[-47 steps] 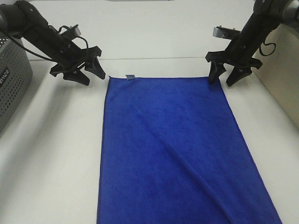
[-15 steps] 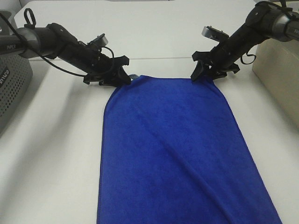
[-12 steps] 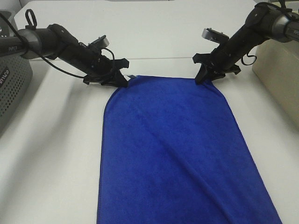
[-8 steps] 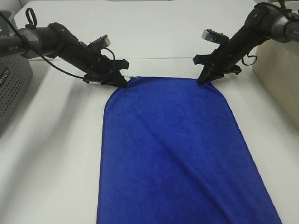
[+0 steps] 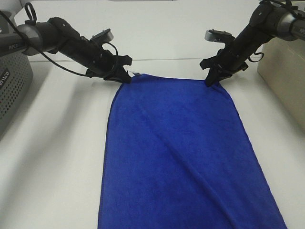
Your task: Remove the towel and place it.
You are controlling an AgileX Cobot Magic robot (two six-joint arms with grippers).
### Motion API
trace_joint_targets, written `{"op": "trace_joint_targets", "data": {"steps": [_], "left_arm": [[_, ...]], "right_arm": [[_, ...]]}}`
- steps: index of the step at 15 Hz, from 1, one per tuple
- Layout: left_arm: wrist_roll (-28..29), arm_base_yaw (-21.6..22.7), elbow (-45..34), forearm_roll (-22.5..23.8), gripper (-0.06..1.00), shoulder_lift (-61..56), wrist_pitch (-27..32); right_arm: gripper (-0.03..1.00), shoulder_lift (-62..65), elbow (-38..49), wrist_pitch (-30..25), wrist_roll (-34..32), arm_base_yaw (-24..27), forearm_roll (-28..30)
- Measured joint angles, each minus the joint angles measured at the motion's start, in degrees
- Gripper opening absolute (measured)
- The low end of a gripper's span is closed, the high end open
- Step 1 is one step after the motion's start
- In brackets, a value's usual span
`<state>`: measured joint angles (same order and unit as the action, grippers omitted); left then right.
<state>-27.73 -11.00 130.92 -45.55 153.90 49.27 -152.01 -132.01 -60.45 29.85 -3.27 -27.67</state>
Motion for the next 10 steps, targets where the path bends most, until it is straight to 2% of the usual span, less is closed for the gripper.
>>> {"op": "trace_joint_targets", "data": {"steps": [4,6,10], "left_arm": [[-0.11,-0.06,5.79,2.98,0.0,0.0,1.32],[-0.11,-0.11,7.79,4.13,0.0,0.0,1.15],[-1.2,-0.17,8.31,4.93,0.0,0.06,-5.16]], "right_arm": [[0.0,0.0,-6.76,0.52,2.52,0.0,2.06],[0.0,0.0,-8.14,3.32,3.9,0.0,2.06],[0.0,0.0,-8.19,10.31,6.88,0.0,1.15]]}}
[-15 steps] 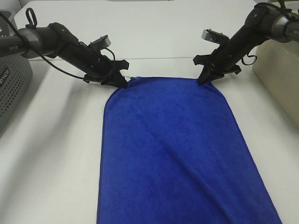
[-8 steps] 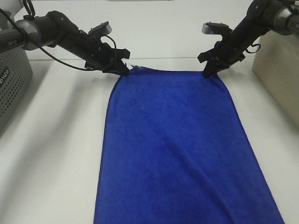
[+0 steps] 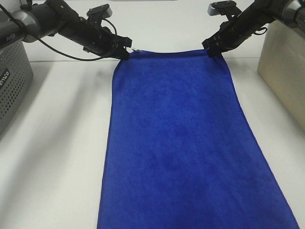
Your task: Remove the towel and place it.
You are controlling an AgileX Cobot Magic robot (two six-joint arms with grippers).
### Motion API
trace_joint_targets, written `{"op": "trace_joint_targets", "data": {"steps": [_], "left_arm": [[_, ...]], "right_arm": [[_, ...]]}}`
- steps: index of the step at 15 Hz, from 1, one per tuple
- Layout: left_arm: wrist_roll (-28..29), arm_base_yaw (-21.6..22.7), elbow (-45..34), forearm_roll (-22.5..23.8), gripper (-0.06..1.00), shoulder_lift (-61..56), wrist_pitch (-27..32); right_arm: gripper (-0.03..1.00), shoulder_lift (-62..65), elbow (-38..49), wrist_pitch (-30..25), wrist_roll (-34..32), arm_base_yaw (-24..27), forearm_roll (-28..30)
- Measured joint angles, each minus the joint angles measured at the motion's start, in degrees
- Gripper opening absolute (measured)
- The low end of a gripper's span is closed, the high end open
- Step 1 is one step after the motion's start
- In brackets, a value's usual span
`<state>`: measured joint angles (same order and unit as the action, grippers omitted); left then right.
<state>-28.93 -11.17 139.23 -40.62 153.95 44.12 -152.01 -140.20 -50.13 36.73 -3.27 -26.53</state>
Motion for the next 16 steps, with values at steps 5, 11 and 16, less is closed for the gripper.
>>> {"op": "trace_joint_targets", "data": {"steps": [5,11,16], "left_arm": [[-3.61,0.0,0.0,0.0,0.0,0.0,-9.34],[-8.37,-0.92,0.0,-0.17,0.0,2.75,-17.59],[-10.43,-3.09,0.0,-0.17,0.0,5.96,-27.5]], "right_arm": [[0.0,-0.74,-0.11,9.97,6.59,-0.06,-5.9],[0.0,-3.95,-0.17,17.3,9.34,-0.06,-8.31],[0.0,-5.39,-0.29,21.89,12.26,-0.06,-8.77]]}}
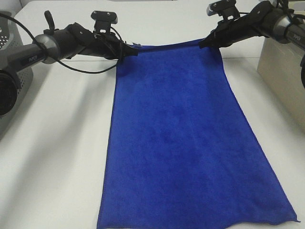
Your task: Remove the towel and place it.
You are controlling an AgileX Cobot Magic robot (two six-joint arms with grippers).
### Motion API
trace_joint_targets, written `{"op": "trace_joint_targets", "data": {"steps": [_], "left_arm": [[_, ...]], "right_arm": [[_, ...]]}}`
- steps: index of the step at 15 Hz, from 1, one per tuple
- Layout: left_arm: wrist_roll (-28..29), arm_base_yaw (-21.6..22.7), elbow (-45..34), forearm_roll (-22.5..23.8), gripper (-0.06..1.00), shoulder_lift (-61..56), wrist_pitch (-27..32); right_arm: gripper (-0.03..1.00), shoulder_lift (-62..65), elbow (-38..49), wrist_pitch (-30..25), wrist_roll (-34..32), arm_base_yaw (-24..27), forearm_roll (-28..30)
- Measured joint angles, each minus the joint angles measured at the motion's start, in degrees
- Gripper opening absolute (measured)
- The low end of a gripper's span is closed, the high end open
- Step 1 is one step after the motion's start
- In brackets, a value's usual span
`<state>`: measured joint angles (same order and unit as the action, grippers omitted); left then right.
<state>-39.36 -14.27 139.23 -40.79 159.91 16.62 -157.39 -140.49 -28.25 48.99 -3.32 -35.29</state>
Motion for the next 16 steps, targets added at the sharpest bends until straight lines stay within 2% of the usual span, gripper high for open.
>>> {"op": "trace_joint_targets", "data": {"steps": [7,10,13,14,15,16], "left_arm": [[-1.78,-0.11,0.0,0.0,0.0,2.06,-2.58],[-1.78,-0.29,0.0,0.0,0.07,2.46,-6.25],[-1.78,-0.29,0.0,0.0,0.24,2.58,-7.91],[-1.78,-0.34,0.0,0.0,0.31,2.69,-8.71],[-1.78,-0.46,0.0,0.0,0.36,2.69,-9.28],[-1.78,-0.57,0.0,0.0,0.45,2.69,-10.94]], "right_arm": [[0.0,-2.41,0.0,2.35,0.63,0.0,-0.8],[0.02,-2.64,0.0,5.44,0.92,-0.29,-2.35],[0.24,-3.38,0.0,6.88,1.78,-0.4,-4.41],[0.37,-3.44,0.0,6.88,1.83,-0.4,-5.16],[0.44,-3.44,0.0,6.93,1.83,-0.4,-5.33],[0.57,-3.44,0.0,7.05,1.89,-0.4,-5.79]]}}
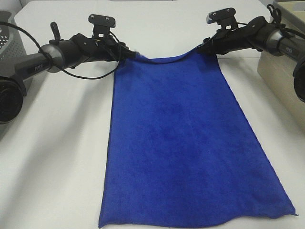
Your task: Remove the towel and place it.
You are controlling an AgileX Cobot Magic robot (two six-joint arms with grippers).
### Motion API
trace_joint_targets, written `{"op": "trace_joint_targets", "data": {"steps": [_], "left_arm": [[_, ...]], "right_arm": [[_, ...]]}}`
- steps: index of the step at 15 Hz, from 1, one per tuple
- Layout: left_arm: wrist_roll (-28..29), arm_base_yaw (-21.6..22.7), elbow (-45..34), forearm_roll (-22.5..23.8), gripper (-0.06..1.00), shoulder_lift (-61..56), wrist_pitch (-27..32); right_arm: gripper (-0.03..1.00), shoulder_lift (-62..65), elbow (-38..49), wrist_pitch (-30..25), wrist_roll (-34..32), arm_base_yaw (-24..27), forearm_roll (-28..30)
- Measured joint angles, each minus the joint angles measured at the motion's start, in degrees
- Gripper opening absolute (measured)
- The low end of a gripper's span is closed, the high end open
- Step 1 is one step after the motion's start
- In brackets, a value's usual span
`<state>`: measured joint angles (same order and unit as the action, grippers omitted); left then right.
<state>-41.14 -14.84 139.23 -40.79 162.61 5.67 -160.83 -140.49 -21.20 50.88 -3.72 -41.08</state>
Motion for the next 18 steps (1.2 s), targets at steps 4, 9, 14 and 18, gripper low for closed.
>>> {"op": "trace_joint_targets", "data": {"steps": [4,9,14,18], "left_arm": [[0.0,-0.11,0.0,0.0,0.62,0.0,-2.92],[0.46,-0.11,0.0,0.0,0.62,0.0,-3.55],[0.46,-0.11,0.0,0.0,0.62,-1.49,2.81],[0.57,-0.11,0.0,0.4,0.61,-3.15,7.51]], "right_arm": [[0.71,0.34,0.0,-0.11,2.06,0.0,0.0],[0.71,0.74,0.0,-1.26,15.87,0.17,-2.46],[0.71,0.69,0.0,-15.36,12.89,0.4,0.17],[0.71,2.18,0.0,-21.43,3.55,0.4,10.37]]}}
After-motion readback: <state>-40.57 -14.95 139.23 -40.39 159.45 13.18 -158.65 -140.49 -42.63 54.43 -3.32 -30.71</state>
